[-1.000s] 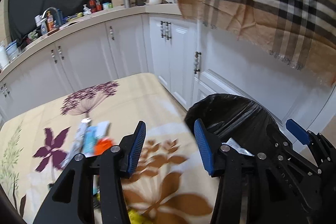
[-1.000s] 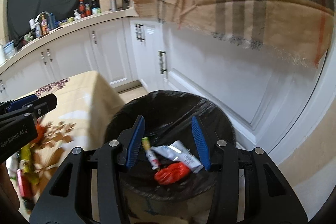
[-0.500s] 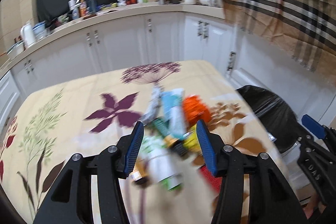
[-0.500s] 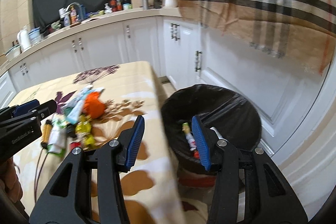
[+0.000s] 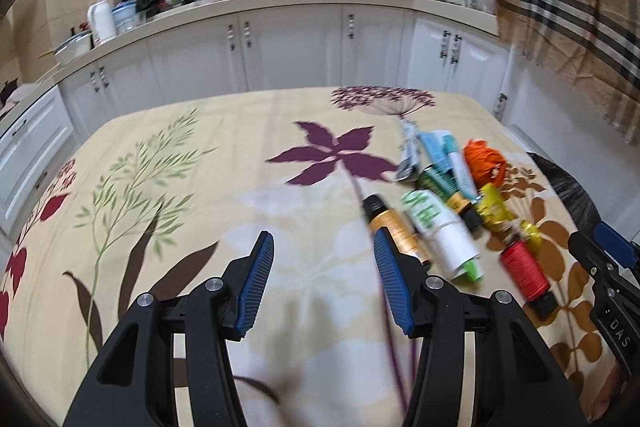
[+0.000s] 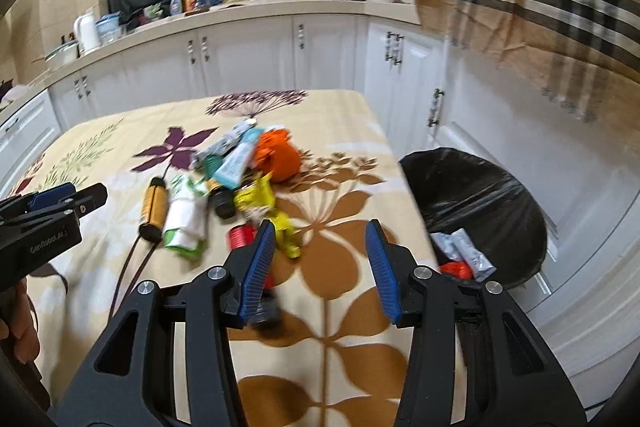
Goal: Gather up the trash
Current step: 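Grasp the red cylinder can with the right gripper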
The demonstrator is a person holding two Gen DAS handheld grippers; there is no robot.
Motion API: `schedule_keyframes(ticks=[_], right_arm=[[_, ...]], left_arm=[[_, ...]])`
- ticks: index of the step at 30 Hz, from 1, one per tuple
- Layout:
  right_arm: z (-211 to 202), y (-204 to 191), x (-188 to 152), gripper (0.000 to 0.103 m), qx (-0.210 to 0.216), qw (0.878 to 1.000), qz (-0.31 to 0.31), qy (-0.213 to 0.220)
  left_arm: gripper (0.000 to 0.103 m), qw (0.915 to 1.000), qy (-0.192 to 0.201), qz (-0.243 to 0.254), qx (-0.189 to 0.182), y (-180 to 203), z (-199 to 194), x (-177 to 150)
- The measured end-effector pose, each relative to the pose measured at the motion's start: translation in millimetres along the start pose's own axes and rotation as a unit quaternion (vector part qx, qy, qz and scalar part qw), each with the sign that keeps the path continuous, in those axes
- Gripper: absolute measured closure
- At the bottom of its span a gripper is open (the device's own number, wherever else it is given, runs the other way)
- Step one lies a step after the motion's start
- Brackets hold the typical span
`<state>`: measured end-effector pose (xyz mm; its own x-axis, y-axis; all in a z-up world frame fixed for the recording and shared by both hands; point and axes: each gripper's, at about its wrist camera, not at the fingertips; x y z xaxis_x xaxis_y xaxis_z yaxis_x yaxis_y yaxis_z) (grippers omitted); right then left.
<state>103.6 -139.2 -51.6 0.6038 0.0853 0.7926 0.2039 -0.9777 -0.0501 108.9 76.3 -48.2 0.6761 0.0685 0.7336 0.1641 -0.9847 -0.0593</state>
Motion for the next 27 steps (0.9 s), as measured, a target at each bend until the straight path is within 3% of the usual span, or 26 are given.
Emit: schedule_keyframes(ticks=[18,19,21,27], right_arm=[[28.2,-31.1,-11.9,0.059,0.024,0.997,-0.022,-0.069],[30.1,-30.9,-12.4,0.060,0.025,0.997,-0.023,-0.073],[33.8,-32.7,-14.5,0.074,0.029,0.996,-0.026,-0.085],[33.9,-36.9,-16.4,0.078,0.037,0.995,-0.035,-0.089]], left_arm=[[0.051,0.9992,-0.024,-0.029,0.014,-37.6,5.7,-17.3],[0.051,0.9992,-0.024,-0.028,0.014,-37.6,5.7,-17.6],[0.051,0.9992,-0.025,-0.029,0.012,-37.2,6.1,-17.5],[0.050,0.9994,-0.026,-0.022,0.008,-31.2,6.4,-17.6]])
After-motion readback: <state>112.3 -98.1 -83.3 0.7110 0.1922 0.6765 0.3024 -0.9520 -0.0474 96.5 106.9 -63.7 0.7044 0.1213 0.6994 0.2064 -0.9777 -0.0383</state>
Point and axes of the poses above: each gripper's, at about its wrist camera, not at the fingertips, and z roughly the way its jaws point, y to its right, x to its top, and after that the axes turned 4 degrees about x, right-handed
